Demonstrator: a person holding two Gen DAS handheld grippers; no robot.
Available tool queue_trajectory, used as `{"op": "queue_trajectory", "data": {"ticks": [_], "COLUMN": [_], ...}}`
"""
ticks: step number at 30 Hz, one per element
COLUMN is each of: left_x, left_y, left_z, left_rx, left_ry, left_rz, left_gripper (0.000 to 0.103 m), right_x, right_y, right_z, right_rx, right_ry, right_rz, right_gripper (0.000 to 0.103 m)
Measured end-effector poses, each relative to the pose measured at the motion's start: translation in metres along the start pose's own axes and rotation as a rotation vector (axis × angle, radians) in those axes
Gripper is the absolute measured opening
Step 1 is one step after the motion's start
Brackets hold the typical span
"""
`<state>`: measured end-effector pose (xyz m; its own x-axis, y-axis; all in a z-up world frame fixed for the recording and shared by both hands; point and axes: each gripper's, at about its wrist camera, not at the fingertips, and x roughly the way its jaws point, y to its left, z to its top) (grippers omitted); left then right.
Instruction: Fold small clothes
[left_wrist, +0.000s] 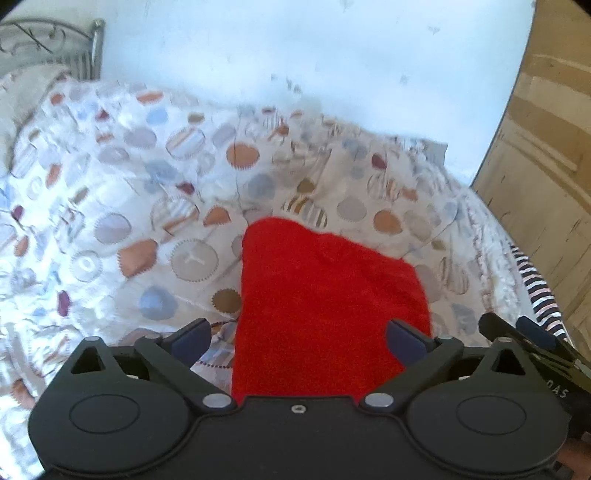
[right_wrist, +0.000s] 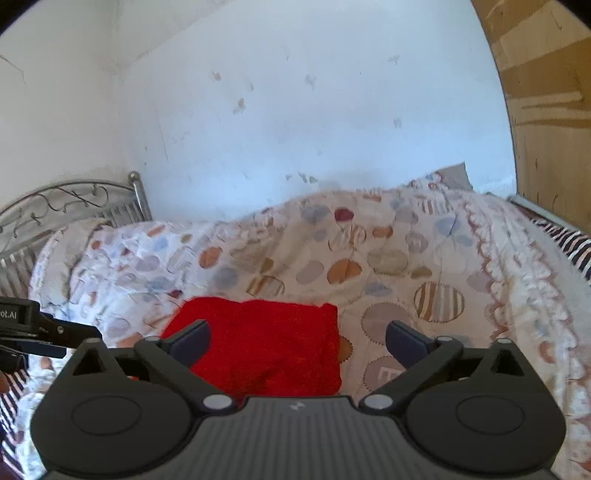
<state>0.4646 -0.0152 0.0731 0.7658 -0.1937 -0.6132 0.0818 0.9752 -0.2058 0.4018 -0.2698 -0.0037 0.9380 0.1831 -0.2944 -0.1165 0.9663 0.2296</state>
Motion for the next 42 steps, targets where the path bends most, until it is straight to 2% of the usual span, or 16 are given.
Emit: {"op": "queue_trajectory", "data": {"ticks": [8,13,21,31,42], "left_x": [-0.092,-0.136,-0.190,-0.227,-0.230], "left_y": [-0.020,-0.025,-0.023,-0.006,0.018], "left_z": [-0.038,-0.069,-0.123,-0.185,-0.212], "left_rx": [0.037,0.056,0.090,0.102,0.058], "left_ry": [-0.129,-0.201,-0.269,-0.266,-0.260], "left_rz": [0.051,0.086,0.118,0.146,0.176], "left_gripper": [0.102,0.102,0.102,0.102,0.102], "right_x": [-0.089,-0.140,-0.206,-0.256,-0.264], "right_y": [0.016,0.023,0.037,0.072,0.093], "right_z": [0.001,-0.014,-0.046,-0.092,-0.108], "right_rx": [-0.031,-0.036,-0.041,-0.116,-0.137], "right_ry": [-0.048,-0.079,-0.090,-0.085,-0.068], "right_rz": [-0.007,-0.030,-0.039,-0.034,-0.027], "right_gripper": [0.103,0.103,0.103,0.103,0.103]}}
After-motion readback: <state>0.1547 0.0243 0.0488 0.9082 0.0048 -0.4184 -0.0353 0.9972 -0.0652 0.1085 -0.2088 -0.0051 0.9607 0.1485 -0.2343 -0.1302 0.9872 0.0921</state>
